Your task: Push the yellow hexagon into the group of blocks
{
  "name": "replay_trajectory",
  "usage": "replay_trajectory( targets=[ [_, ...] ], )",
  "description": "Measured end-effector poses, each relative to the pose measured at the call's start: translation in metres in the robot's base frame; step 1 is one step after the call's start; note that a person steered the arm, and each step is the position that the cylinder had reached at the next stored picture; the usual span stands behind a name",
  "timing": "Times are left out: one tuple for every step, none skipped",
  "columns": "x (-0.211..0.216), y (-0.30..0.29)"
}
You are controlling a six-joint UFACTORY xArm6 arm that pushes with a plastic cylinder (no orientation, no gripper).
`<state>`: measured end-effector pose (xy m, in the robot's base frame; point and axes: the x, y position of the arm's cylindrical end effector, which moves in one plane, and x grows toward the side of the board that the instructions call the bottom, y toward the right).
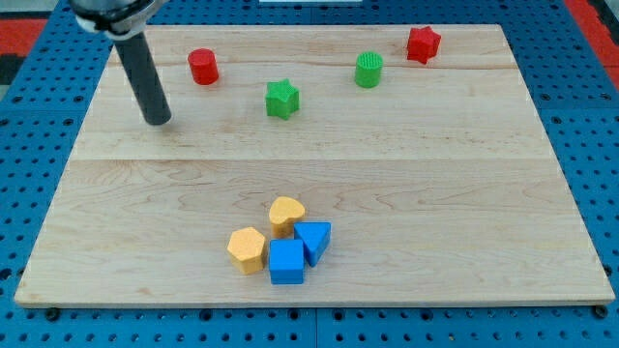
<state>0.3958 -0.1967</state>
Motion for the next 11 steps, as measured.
replay_trajectory(
  targets=[
    [0.035, -0.023],
    [0.083, -0.028],
    [0.156, -0.007],
    [0.196, 0.056],
    [0.223, 0.082],
    [0.222, 0.135],
    [0.205, 0.132],
    [0.184, 0.095],
    [0.157, 0.095],
    [0.156, 0.143],
    [0.145, 0.175]
  ],
)
